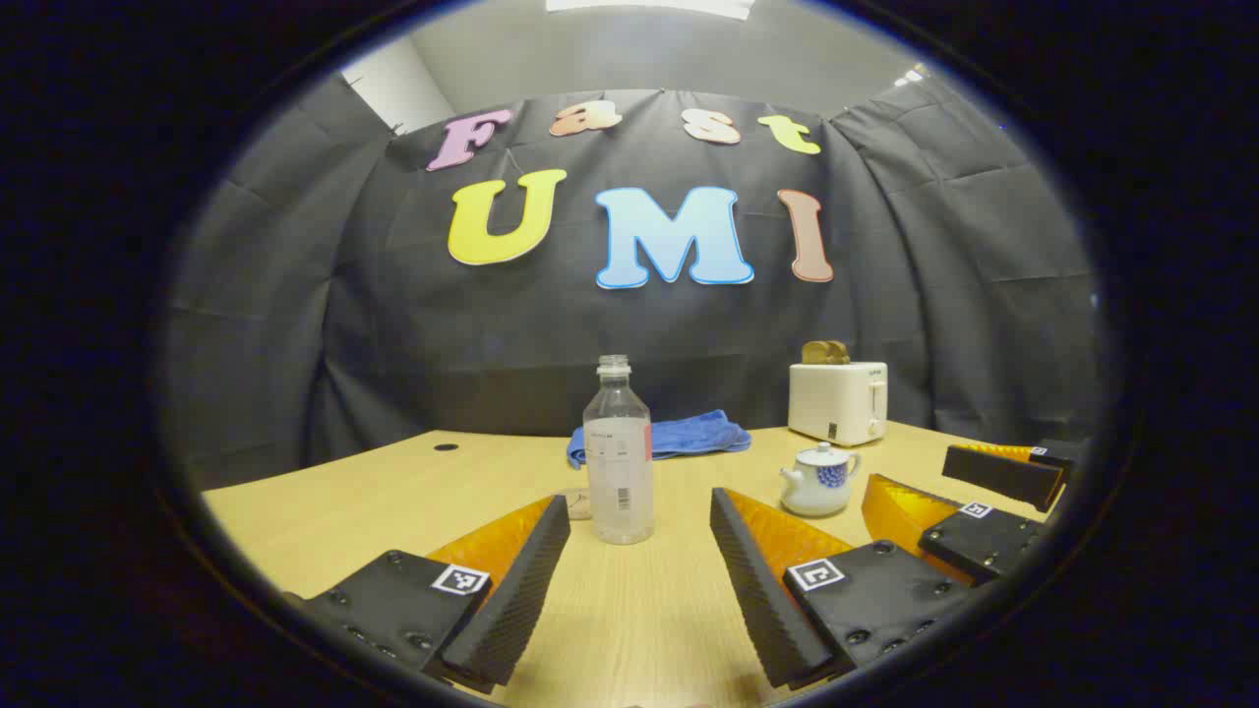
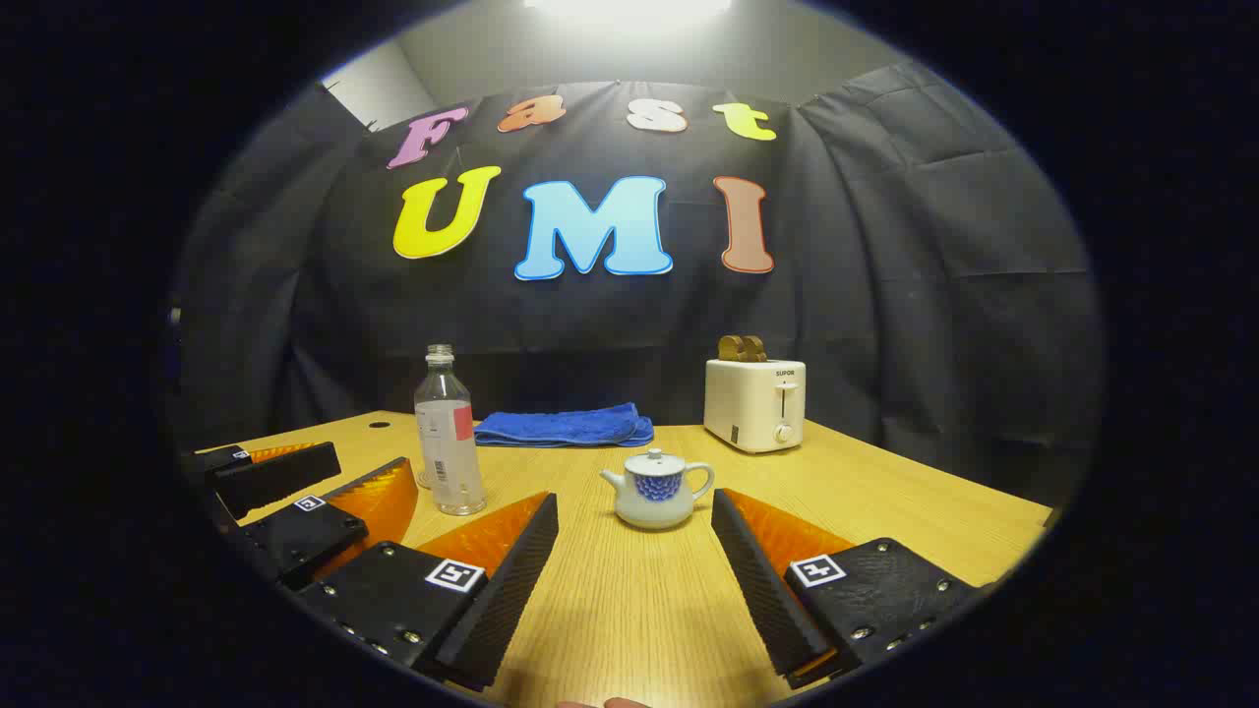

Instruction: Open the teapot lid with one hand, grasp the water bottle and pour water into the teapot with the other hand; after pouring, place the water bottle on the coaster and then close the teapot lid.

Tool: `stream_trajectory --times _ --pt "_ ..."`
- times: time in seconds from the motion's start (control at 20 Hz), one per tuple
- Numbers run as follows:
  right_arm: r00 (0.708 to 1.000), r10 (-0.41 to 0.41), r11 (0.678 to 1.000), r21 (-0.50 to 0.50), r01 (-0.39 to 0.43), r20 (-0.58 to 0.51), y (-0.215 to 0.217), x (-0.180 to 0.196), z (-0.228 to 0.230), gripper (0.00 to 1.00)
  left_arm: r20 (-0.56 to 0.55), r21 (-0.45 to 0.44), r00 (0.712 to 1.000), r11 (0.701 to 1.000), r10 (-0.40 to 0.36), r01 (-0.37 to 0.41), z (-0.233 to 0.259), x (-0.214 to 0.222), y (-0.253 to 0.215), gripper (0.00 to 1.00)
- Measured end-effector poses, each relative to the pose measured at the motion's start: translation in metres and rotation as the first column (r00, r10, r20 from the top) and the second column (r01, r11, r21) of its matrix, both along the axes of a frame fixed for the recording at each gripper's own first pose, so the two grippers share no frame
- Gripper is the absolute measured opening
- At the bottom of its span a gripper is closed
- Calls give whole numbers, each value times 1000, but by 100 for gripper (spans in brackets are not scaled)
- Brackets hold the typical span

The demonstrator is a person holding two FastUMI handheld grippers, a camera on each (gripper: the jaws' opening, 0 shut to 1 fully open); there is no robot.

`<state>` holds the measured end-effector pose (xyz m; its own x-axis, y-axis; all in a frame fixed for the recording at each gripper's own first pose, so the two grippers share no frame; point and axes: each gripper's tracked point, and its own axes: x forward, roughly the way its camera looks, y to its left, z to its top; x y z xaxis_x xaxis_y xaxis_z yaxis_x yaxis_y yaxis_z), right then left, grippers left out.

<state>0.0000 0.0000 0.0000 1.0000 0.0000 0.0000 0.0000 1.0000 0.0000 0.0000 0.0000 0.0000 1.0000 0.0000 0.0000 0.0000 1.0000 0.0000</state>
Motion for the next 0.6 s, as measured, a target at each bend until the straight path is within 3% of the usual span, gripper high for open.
stream_trajectory --times 0.6 --pt "1000 7 1000 -23 -7 16 0 13 15 97 12 11 1000 1000 4 -4 10 5 5 100"
